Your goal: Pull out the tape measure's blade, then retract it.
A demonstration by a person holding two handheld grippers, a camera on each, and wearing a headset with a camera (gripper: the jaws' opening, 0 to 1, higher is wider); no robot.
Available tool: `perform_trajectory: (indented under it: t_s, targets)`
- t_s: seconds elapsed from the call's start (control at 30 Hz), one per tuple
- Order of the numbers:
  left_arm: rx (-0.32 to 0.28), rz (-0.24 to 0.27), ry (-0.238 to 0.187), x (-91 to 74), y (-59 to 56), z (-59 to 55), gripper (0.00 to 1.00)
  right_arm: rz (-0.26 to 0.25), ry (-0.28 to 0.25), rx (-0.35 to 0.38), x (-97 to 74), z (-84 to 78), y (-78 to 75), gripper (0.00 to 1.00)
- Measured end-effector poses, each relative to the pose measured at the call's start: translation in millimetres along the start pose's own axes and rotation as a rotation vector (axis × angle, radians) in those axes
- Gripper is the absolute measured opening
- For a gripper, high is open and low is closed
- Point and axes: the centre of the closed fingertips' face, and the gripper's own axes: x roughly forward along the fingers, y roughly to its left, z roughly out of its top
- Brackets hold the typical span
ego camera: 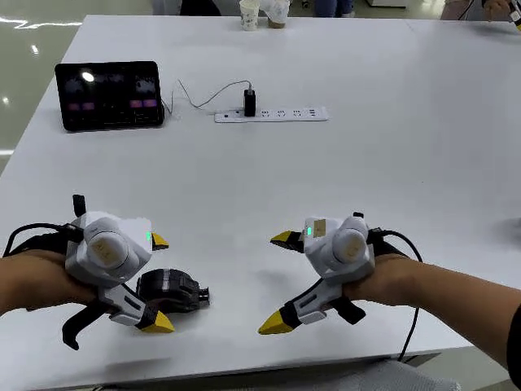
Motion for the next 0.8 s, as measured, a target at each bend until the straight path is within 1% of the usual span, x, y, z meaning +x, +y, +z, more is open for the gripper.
perform_trajectory:
  t_s: [0.03, 0.13, 0.23, 0.37, 0.5, 0.6, 0.63, 0.7, 0.73, 0.77, 0.8]
  targets:
    - [0.006, -0.003, 0.003, 0.2, 0.2, -0.3, 0.69, 0.005, 0.0, -0.001, 1.9, 1.5, 0.6, 0.93]
    - [0.002, -0.024, 0.001, 0.8, -0.7, 0.7, 0.62, 0.019, 0.002, -0.018, 9.2, 7.1, 1.7, 0.92]
    - [0.002, -0.037, 0.006, 2.0, -1.5, 0.2, 0.56, 0.026, -0.002, -0.013, 15.5, 11.7, 1.6, 0.9]
    - [0.012, -0.033, 0.022, 4.8, -0.2, -0.7, 0.51, 0.038, 0.001, -0.021, 22.7, 15.2, 4.4, 0.88]
    - [0.027, -0.027, 0.028, 6.6, 2.5, 0.0, 0.39, 0.053, 0.009, -0.035, 26.7, 15.5, 6.4, 0.85]
    - [0.023, -0.028, 0.025, 8.6, 3.0, 2.1, 0.38, 0.059, 0.015, -0.04, 29.6, 15.4, 6.5, 0.85]
    - [0.029, -0.027, 0.029, 9.3, 4.0, 1.5, 0.36, 0.061, 0.017, -0.039, 30.6, 15.4, 6.5, 0.84]
    - [0.038, -0.047, 0.042, 11.6, 0.7, 0.2, 0.34, 0.062, 0.017, -0.039, 32.9, 15.5, 5.8, 0.83]
    - [0.024, -0.07, 0.051, 12.2, -3.6, -0.7, 0.3, 0.063, 0.016, -0.037, 34.0, 16.1, 5.7, 0.82]
    - [0.029, -0.057, 0.045, 12.2, -1.2, 1.0, 0.3, 0.064, 0.014, -0.035, 34.7, 16.8, 5.8, 0.82]
    - [0.02, -0.061, 0.048, 11.4, -2.2, 0.4, 0.3, 0.066, 0.011, -0.031, 35.6, 18.0, 6.1, 0.82]
